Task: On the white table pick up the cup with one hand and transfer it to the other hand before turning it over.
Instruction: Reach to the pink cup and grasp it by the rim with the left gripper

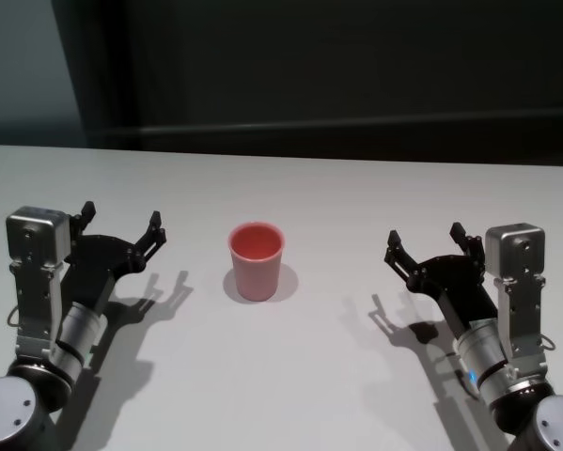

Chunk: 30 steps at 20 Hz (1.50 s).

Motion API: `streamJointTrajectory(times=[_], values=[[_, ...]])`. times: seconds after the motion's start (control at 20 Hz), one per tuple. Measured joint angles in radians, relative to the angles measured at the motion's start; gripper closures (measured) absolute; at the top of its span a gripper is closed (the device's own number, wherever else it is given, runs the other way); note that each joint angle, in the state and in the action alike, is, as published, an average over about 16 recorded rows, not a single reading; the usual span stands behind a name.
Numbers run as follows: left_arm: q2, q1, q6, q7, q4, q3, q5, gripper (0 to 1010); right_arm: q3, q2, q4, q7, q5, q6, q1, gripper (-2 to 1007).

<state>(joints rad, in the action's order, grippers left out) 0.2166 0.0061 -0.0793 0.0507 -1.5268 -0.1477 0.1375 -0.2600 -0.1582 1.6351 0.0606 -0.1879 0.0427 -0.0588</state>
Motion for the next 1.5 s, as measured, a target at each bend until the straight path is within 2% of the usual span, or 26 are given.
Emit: streamJointTrajectory(times=[1.5], values=[[0.000,0.000,0.000,0.000,0.000,0.000,0.000,10,0.000,0.000,0.000,0.000,0.000,0.000,0.000,3]])
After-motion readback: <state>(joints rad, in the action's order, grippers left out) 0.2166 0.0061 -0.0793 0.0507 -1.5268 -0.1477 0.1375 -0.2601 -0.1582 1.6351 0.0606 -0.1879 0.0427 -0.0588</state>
